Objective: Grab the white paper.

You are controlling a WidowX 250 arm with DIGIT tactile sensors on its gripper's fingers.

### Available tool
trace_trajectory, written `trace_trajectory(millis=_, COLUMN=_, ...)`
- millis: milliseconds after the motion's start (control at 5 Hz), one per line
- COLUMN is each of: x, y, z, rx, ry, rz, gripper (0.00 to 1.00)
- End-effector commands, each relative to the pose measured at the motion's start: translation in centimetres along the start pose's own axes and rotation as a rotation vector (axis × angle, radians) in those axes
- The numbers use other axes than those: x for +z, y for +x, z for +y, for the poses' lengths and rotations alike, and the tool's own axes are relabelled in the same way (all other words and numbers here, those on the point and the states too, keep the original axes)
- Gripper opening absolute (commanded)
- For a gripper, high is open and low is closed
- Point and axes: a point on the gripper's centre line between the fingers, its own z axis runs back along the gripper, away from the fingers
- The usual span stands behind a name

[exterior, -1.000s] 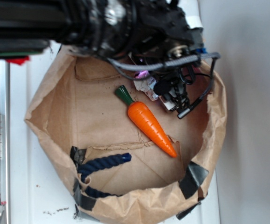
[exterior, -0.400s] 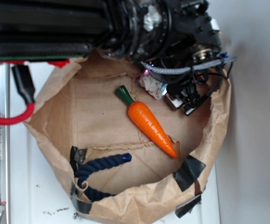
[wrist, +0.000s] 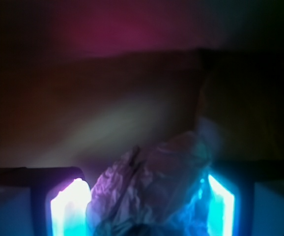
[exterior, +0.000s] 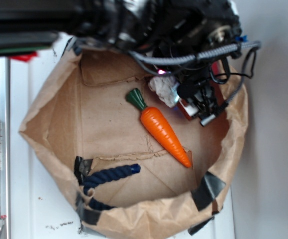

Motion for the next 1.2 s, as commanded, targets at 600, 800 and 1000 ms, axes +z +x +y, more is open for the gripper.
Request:
trace_trajectory(millis=600, x=11.6, y=-8.0, z=-5.4, rx=-0.357, ry=0.140, rz=-0.032, gripper=0.00)
trace_trajectory(millis=800, x=12.1, y=-8.5, z=-5.0, rx=-0.372, ry=0.211, rz=-0.029, gripper=0.00)
trace_trajectory(millis=1000, x=12.4, y=-8.3, z=-3.7, rx=-0.335, ry=0.228, rz=-0.041, gripper=0.00)
